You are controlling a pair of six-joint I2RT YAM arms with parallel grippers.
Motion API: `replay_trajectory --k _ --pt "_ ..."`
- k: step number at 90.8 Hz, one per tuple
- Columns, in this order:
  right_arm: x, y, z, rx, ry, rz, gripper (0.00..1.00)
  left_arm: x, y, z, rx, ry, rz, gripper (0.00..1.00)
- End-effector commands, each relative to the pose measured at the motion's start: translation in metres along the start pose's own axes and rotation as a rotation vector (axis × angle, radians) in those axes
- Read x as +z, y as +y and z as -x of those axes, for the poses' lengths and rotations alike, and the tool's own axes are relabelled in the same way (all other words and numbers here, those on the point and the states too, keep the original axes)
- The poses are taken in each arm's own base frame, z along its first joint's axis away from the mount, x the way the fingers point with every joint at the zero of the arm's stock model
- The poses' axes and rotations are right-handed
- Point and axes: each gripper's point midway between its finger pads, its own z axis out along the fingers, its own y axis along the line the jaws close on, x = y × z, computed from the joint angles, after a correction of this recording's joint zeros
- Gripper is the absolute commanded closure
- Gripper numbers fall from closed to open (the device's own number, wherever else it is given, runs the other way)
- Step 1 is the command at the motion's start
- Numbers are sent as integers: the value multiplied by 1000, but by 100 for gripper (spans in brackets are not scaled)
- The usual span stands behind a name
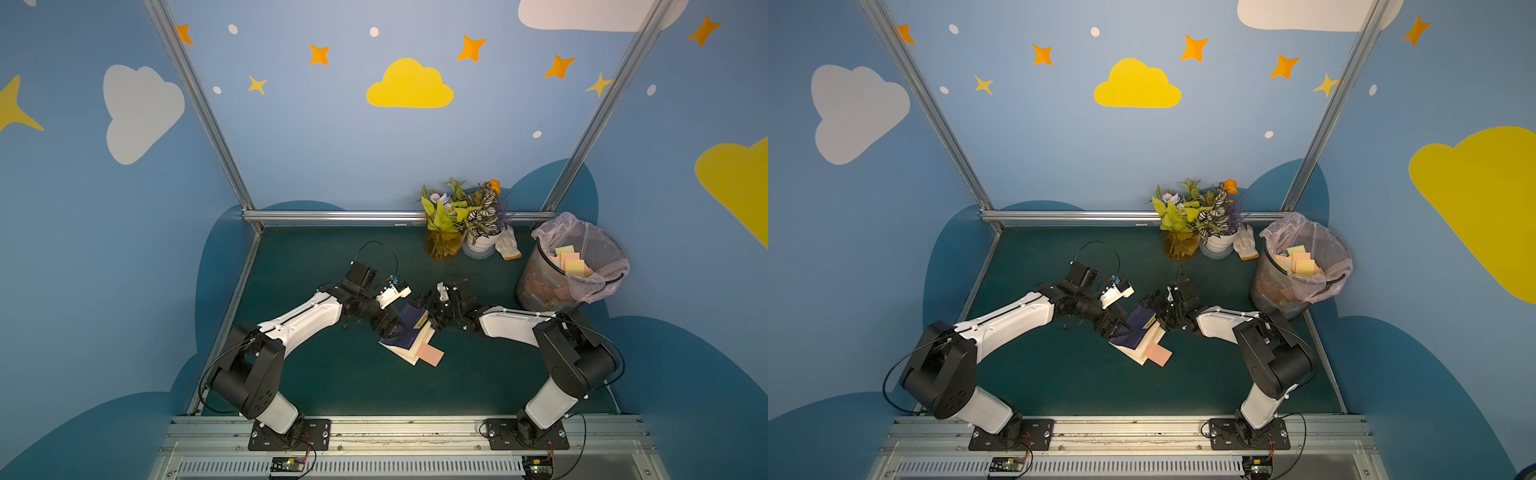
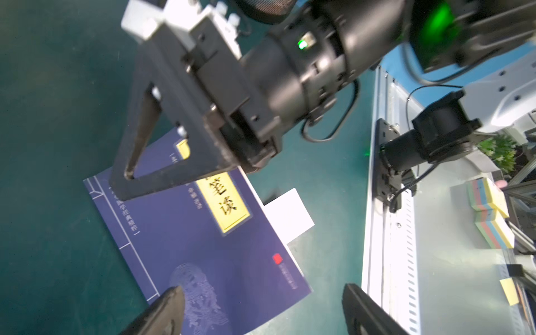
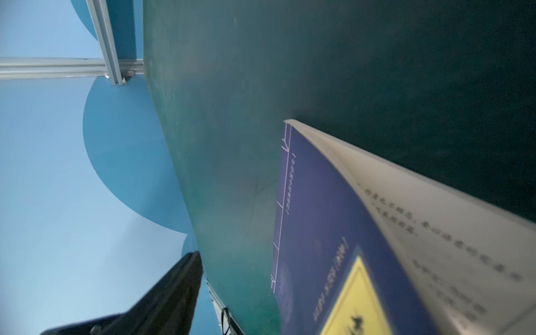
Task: Peel off the used sticky note
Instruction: Turn the page of the book at the center of the board.
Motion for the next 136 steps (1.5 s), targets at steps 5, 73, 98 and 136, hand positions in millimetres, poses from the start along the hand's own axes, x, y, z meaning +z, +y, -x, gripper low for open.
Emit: replay_trajectory --k 5,73,98,136 --pt "-16 8 0 -15 -30 3 55 -8 -17 -4 52 32 1 10" --pt "-26 17 11 61 -92 -34 100 60 -4 -33 439 193 342 0" --pt "-29 19 13 63 -103 -29 100 76 16 -34 441 239 450 15" --pt "-55 24 22 -72 -65 -84 53 49 40 -30 154 104 388 97"
